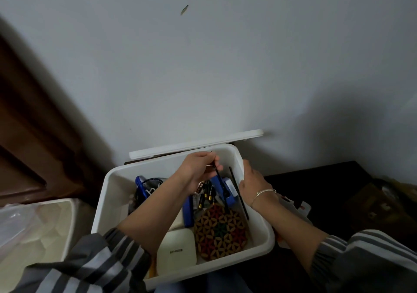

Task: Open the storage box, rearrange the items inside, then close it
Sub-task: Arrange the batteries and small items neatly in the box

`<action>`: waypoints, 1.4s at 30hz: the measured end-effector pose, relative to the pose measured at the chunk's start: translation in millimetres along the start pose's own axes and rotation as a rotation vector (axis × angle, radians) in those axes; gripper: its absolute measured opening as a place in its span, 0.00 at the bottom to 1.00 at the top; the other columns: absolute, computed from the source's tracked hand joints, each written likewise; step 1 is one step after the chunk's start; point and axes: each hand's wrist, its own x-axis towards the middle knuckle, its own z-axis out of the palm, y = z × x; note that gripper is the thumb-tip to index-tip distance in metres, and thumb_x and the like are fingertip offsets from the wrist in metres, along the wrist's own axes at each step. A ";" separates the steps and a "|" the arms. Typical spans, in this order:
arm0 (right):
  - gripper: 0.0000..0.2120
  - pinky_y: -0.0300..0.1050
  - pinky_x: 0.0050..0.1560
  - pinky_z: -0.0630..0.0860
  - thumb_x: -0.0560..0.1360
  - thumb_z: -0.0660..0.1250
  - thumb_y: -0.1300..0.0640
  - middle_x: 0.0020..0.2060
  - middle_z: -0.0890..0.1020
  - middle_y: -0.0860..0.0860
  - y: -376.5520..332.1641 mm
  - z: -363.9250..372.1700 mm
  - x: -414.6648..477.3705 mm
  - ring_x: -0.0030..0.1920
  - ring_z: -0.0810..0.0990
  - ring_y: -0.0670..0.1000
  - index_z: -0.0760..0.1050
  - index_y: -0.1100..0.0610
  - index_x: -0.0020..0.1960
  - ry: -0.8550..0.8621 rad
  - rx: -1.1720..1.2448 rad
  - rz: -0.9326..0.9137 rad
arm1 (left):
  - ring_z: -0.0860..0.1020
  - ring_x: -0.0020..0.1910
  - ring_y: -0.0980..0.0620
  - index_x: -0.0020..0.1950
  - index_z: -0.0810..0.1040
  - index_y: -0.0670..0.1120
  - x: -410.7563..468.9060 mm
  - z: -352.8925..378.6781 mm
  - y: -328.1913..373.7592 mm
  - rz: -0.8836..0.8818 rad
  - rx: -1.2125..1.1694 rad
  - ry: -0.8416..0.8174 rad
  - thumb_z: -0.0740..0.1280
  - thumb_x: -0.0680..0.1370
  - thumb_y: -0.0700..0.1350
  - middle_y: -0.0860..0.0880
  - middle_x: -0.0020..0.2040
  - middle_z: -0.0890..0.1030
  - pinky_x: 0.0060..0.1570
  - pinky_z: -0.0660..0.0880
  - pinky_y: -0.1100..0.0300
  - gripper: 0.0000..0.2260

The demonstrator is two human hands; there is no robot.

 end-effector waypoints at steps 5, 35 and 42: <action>0.29 0.53 0.52 0.73 0.77 0.58 0.57 0.61 0.72 0.59 0.2 -0.6 -0.5 0.61 0.72 0.60 0.51 0.54 0.74 -0.015 0.011 0.000 | 0.82 0.34 0.56 0.44 0.78 0.43 -13.0 -2.2 7.2 0.037 0.095 -0.065 0.61 0.83 0.41 0.48 0.36 0.79 0.40 0.77 0.62 0.10; 0.26 0.34 0.43 0.76 0.67 0.76 0.53 0.50 0.80 0.47 -68.5 0.4 -80.4 0.48 0.81 0.43 0.68 0.47 0.60 -0.092 1.121 -0.034 | 0.81 0.38 0.56 0.39 0.79 0.49 -149.5 -36.8 91.4 0.448 0.171 -0.295 0.60 0.82 0.43 0.52 0.36 0.78 0.39 0.77 0.67 0.14; 0.19 0.39 0.34 0.77 0.71 0.71 0.52 0.44 0.83 0.53 -40.4 -41.4 -49.7 0.38 0.80 0.48 0.75 0.56 0.59 0.061 1.455 0.186 | 0.80 0.48 0.56 0.51 0.82 0.46 -121.4 -73.7 61.5 0.338 0.340 -0.079 0.61 0.82 0.44 0.51 0.45 0.83 0.50 0.77 0.61 0.10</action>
